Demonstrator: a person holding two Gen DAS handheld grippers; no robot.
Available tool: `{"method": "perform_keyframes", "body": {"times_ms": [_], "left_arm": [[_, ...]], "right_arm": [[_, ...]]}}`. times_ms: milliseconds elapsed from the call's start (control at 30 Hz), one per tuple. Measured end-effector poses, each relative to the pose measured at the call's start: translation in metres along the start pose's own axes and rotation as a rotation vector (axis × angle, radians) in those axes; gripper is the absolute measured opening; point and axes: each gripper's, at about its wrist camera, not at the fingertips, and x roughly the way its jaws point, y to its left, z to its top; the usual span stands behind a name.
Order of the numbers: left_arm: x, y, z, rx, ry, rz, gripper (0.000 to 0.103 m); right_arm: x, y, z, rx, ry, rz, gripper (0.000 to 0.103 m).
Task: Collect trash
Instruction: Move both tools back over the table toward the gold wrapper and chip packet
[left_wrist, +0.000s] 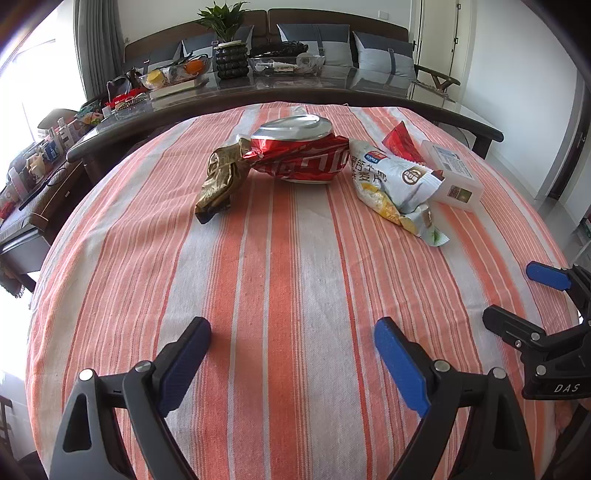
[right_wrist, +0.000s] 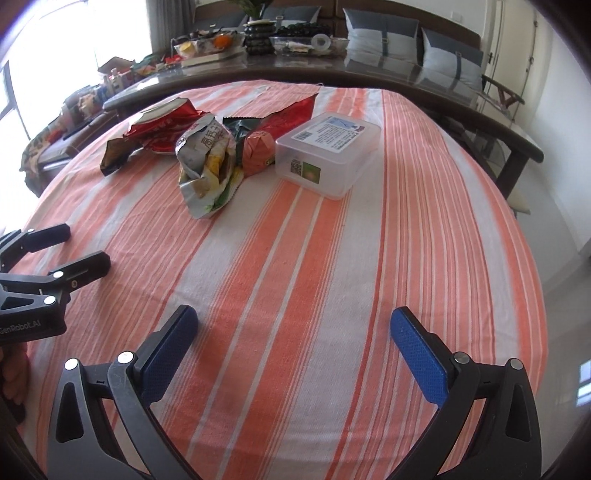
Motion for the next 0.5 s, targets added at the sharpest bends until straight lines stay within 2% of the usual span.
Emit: {"method": "perform_keyframes", "body": {"times_ms": [500], "left_arm": [[-0.0001,0.0001,-0.0002,0.0,0.0,0.001,0.093]], "right_arm": [[0.0,-0.0005,0.0001,0.0,0.0,0.0,0.103]]}}
